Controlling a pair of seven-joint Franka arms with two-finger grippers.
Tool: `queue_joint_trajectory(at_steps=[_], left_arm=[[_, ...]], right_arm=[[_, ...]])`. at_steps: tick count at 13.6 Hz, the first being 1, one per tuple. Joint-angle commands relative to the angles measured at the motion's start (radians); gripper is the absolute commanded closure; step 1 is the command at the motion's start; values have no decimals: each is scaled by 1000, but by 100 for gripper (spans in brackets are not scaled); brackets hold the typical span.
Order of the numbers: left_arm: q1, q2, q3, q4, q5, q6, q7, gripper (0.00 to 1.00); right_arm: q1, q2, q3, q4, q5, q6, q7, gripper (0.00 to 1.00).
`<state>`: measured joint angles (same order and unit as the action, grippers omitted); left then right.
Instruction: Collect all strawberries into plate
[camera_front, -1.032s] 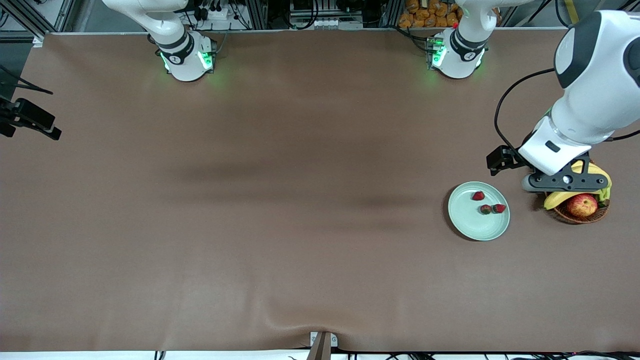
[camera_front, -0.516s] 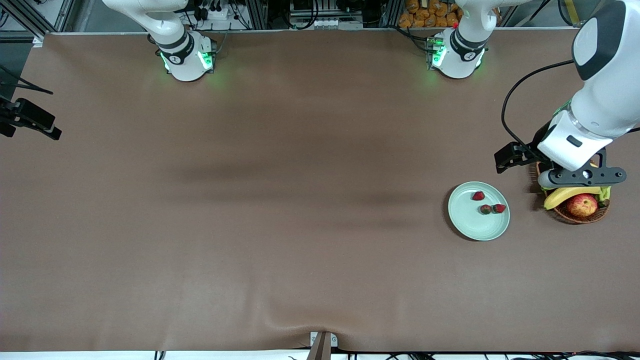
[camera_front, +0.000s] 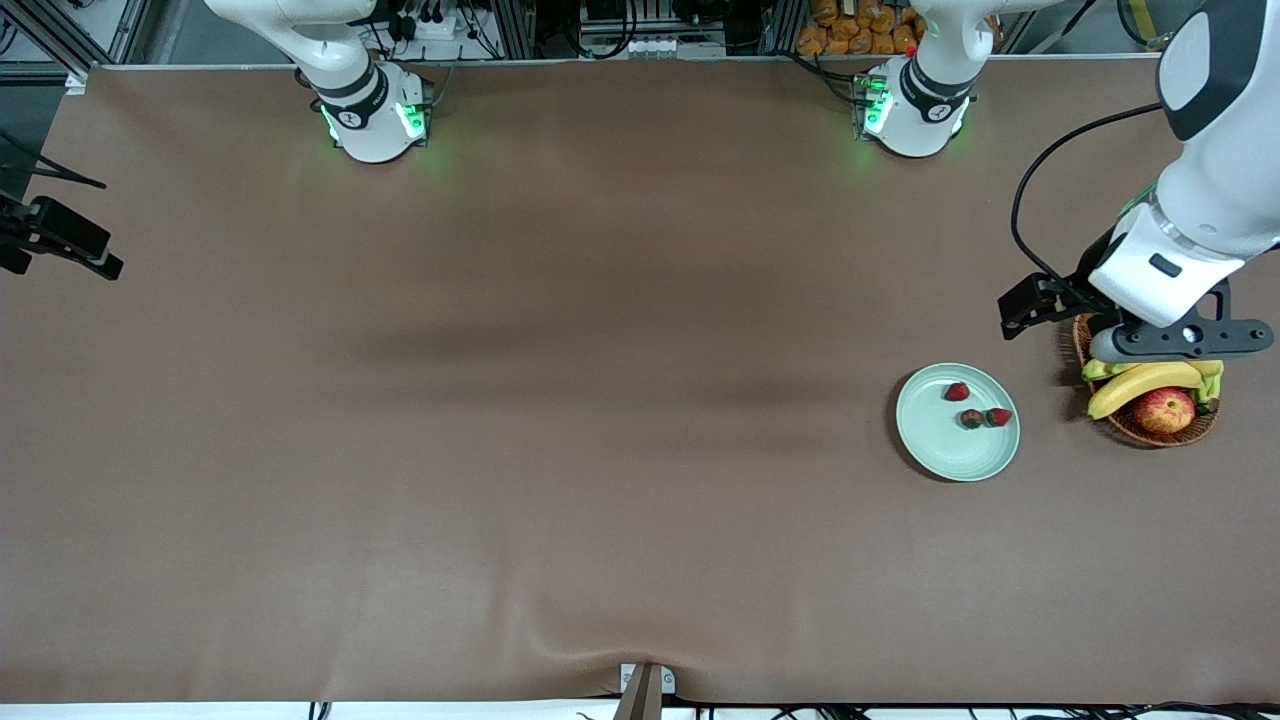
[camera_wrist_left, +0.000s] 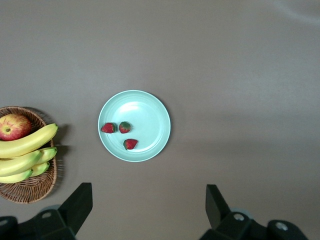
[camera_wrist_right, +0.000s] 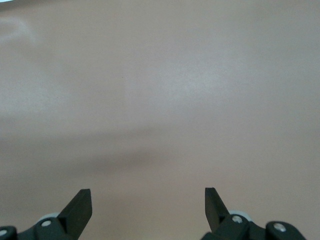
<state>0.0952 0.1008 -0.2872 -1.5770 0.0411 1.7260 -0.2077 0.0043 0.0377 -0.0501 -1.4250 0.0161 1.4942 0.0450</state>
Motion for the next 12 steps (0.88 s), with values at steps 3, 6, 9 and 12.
queue_joint_trajectory(at_steps=[3, 6, 9, 12], left_arm=[[41, -47, -1, -18, -24, -16, 8, 0], [46, -53, 0, -12, -23, -36, 8, 0], [31, -85, 32, -8, -29, -66, 17, 0], [12, -102, 97, -6, -30, -117, 69, 0]], right_arm=[[-14, -13, 7, -9, 5, -6, -11, 0], [-14, -13, 6, -9, 5, -6, -11, 0], [-14, -13, 6, -9, 5, -6, -11, 0], [-14, -13, 6, -9, 5, -5, -11, 0]])
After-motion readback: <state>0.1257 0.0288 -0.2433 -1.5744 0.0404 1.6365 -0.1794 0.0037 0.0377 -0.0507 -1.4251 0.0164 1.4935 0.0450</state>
